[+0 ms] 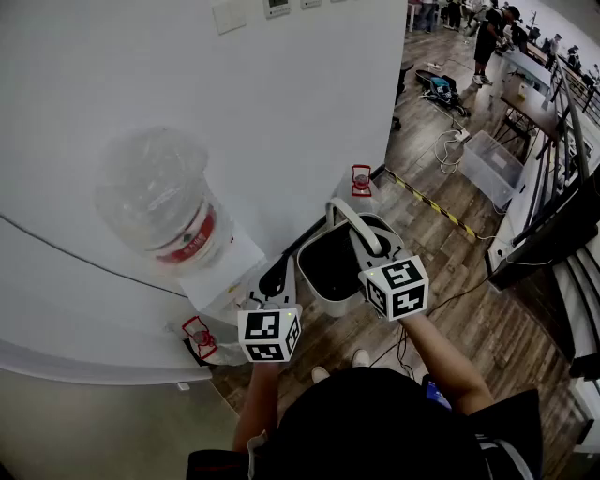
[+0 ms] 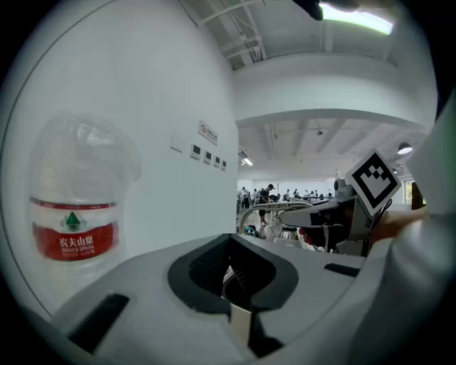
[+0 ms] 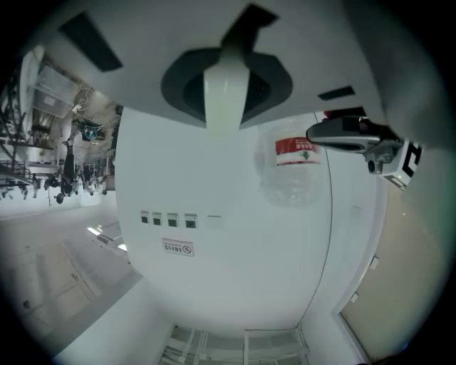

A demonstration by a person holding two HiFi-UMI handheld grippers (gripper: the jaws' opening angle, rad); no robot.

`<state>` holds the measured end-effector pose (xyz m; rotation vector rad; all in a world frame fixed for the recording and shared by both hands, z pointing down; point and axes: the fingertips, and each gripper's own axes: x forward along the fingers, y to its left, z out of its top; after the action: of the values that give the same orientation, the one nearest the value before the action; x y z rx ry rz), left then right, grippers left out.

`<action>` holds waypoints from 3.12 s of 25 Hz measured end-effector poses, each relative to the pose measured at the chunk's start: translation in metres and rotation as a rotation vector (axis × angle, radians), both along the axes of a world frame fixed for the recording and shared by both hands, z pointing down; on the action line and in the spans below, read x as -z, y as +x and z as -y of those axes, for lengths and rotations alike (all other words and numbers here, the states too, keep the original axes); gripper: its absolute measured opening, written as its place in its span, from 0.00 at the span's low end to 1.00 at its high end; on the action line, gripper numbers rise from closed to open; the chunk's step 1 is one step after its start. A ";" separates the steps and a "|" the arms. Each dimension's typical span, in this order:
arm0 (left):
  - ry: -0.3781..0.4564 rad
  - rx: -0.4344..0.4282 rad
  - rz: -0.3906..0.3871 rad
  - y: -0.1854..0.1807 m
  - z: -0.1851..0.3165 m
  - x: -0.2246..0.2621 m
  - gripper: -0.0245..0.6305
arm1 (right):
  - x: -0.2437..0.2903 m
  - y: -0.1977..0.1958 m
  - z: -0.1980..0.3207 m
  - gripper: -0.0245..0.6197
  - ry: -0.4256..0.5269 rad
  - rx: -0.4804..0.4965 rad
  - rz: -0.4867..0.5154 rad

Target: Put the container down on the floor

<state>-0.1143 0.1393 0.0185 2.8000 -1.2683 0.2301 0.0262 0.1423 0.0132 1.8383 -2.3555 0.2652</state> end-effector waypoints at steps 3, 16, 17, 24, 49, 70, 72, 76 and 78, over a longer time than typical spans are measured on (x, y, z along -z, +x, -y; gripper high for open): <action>-0.009 0.001 -0.001 0.005 -0.003 -0.001 0.06 | -0.001 0.004 -0.003 0.08 -0.005 0.000 0.007; -0.062 0.008 0.021 0.040 -0.003 -0.020 0.06 | -0.019 0.033 0.001 0.08 -0.034 0.041 0.043; -0.066 0.007 0.031 0.044 -0.003 -0.022 0.06 | -0.022 0.036 0.002 0.08 -0.039 0.048 0.044; -0.082 0.022 0.068 0.068 0.004 -0.028 0.06 | -0.038 0.056 0.010 0.08 -0.063 0.086 0.065; -0.150 0.090 0.020 0.077 0.062 -0.056 0.06 | -0.067 0.074 0.081 0.08 -0.127 0.126 0.033; -0.222 -0.023 -0.006 0.051 0.203 -0.081 0.06 | -0.082 0.003 0.238 0.08 -0.189 0.103 0.009; -0.227 -0.033 -0.005 0.050 0.211 -0.086 0.06 | -0.086 0.001 0.246 0.08 -0.196 0.099 0.003; -0.245 -0.032 -0.002 0.047 0.229 -0.095 0.06 | -0.096 -0.004 0.263 0.08 -0.216 0.101 0.000; -0.259 -0.024 -0.005 0.045 0.236 -0.101 0.06 | -0.103 -0.006 0.272 0.08 -0.230 0.108 -0.001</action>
<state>-0.0698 -0.0965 0.1195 2.5951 -1.1142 0.3608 0.0197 -0.1293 0.1162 1.6014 -2.3039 0.4985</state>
